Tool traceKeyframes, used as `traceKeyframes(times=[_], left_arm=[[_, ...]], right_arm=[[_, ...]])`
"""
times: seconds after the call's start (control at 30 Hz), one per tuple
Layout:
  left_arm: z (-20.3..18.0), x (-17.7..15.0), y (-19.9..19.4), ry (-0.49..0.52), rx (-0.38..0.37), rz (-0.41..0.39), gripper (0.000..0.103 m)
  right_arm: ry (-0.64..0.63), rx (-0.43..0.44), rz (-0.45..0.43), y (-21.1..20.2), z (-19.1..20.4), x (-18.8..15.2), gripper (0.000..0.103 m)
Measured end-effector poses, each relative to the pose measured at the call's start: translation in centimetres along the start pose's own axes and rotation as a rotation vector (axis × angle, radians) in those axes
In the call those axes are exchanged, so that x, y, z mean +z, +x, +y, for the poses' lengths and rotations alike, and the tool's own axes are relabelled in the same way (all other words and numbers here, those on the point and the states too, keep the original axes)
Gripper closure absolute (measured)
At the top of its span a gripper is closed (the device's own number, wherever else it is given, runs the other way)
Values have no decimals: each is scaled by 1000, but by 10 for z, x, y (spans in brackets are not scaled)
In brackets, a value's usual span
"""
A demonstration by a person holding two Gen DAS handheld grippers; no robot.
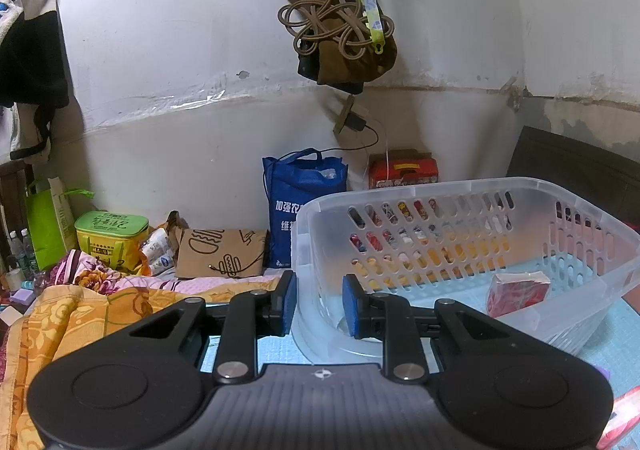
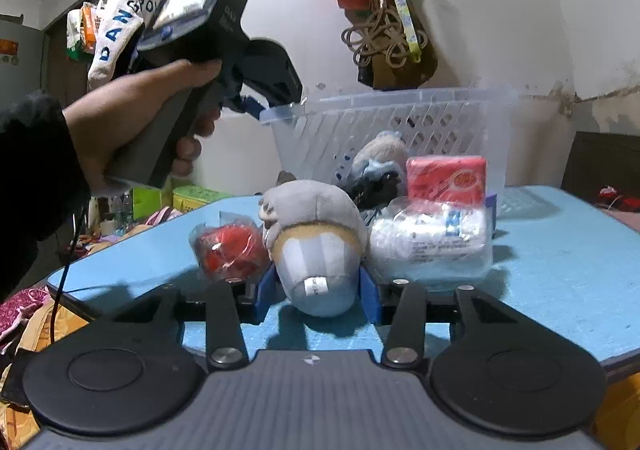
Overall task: Organize objects
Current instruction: 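Move the right gripper back to the pile and grasp the grey plush toy, then lift the grey plush toy over the basket and release it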
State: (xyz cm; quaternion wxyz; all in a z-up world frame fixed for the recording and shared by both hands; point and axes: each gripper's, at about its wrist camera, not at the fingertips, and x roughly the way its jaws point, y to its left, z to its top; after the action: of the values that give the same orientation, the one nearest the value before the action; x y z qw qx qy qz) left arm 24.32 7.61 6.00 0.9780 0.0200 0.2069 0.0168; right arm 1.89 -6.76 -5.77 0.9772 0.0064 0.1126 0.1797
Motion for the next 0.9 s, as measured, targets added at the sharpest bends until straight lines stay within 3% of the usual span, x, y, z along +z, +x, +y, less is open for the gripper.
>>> traceKeyframes(times=[0.17, 0.57, 0.9], left_arm=[[0, 0, 0, -2, 0, -2, 75], [0, 0, 0, -2, 0, -2, 75], [0, 0, 0, -3, -1, -3, 75]], right_arm=[[11, -24, -79, -16, -5, 11, 56], [8, -26, -172, -17, -9, 38, 57], [12, -64, -289, -8, -34, 100, 59]])
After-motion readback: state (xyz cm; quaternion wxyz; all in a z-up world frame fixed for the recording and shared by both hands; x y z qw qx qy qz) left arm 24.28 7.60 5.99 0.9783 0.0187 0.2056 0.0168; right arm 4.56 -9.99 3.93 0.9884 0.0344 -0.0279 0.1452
